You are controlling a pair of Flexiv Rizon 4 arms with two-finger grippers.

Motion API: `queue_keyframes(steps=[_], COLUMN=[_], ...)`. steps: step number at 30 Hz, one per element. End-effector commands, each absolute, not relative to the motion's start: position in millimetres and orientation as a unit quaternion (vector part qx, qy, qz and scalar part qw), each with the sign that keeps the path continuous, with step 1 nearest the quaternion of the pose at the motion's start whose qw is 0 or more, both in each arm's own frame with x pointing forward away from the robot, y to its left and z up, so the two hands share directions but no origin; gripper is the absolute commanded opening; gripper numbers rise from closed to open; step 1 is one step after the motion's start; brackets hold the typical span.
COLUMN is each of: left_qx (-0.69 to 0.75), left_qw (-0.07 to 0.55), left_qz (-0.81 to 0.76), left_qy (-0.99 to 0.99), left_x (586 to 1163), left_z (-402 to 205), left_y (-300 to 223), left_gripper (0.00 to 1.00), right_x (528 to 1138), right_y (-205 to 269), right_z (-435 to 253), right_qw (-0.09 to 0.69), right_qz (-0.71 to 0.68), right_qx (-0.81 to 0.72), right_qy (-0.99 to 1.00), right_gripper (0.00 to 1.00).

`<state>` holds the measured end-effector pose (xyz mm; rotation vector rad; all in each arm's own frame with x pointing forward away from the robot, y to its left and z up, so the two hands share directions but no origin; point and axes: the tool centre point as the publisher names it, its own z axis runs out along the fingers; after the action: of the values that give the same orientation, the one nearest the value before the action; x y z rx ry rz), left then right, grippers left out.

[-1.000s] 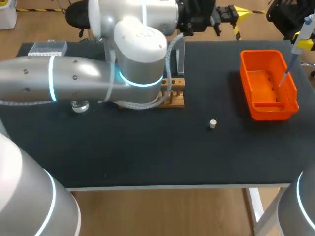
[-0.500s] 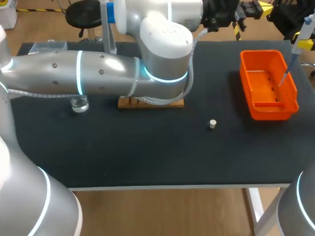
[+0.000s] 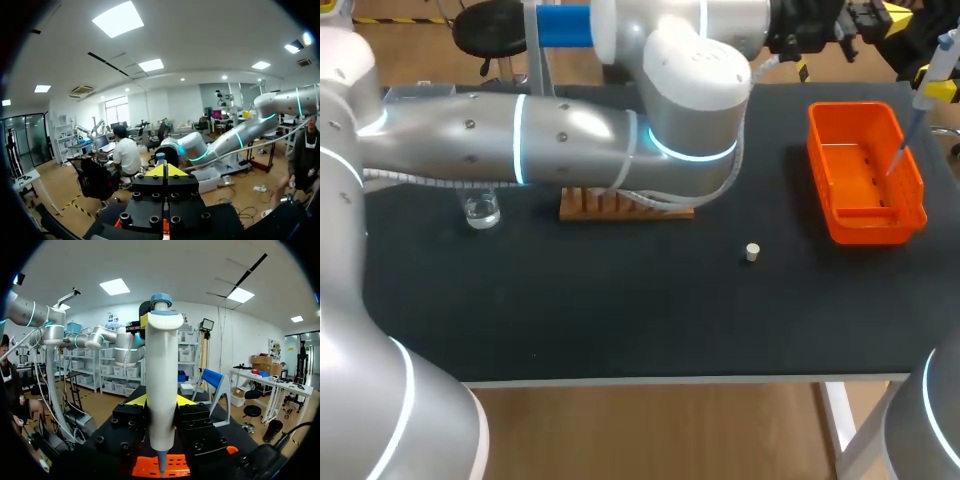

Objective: Invert the test tube, pick up the pipette, mount the tip to pipette, aspirate from beaker and dispense into the tube, eject the tip, return the pipette, and cap with the stopper.

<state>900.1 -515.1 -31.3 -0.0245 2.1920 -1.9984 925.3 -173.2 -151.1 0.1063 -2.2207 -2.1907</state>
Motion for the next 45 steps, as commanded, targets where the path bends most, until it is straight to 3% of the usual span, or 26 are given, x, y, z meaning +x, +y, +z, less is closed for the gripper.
queue_keyframes(steps=[1,15,45], left_qx=[-0.007,0.001,0.016], left_qw=[0.086,0.053,0.063], left_qz=[-0.684,-0.677,-0.670], left_qy=[0.725,0.734,0.739], left_x=[901.4,896.9,914.4], left_z=[-34.9,-39.8,-57.0], left_y=[-535.5,-559.9,-584.3], left_gripper=[0.00,0.00,0.00], right_x=[924.3,924.3,924.3], right_y=[-172.5,-172.5,-172.5], right_z=[-150.6,-150.6,-150.6], right_qw=[0.009,0.009,0.009], right_qz=[-0.701,-0.701,-0.701], right_qx=[0.033,0.033,0.033], right_qy=[-0.712,-0.712,-0.712], right_gripper=[0.00,0.00,0.00])
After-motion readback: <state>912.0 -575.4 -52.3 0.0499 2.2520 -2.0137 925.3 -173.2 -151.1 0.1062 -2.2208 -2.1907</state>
